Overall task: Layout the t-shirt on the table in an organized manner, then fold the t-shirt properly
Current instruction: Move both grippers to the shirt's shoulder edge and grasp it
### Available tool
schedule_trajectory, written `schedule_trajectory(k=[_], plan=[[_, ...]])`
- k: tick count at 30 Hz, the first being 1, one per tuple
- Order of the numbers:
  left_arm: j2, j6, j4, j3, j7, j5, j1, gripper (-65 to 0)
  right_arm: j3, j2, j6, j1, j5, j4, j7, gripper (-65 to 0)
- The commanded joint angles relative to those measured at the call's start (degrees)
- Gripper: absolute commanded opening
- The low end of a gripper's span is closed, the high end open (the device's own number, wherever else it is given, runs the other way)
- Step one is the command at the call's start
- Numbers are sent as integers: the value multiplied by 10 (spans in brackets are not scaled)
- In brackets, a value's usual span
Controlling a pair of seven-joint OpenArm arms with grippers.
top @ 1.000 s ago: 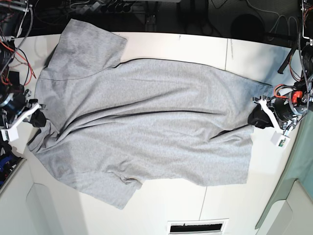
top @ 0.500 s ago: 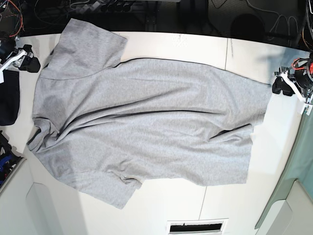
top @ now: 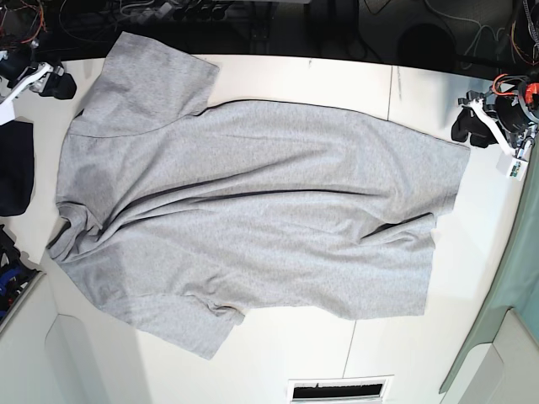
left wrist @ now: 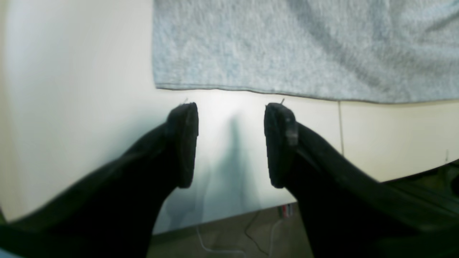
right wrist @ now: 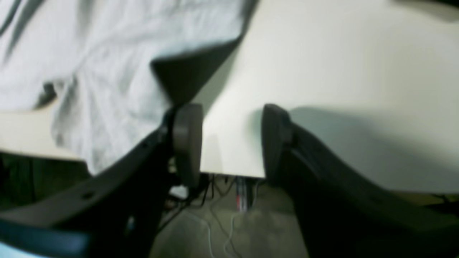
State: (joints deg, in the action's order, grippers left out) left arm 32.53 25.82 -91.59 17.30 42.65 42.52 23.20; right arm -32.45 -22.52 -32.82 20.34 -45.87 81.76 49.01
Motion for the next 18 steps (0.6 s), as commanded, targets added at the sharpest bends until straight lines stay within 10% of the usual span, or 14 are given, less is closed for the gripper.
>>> schedule_trajectory(k=[1,18], plan=[[4,4,-8,5,-8,5,0,-326,12,-11,-4,0,-6,9,-8,-380],[-12,-87,16,7,-69,-106,-47,-325,91,81,-5,0,-3,8,-21,-380]])
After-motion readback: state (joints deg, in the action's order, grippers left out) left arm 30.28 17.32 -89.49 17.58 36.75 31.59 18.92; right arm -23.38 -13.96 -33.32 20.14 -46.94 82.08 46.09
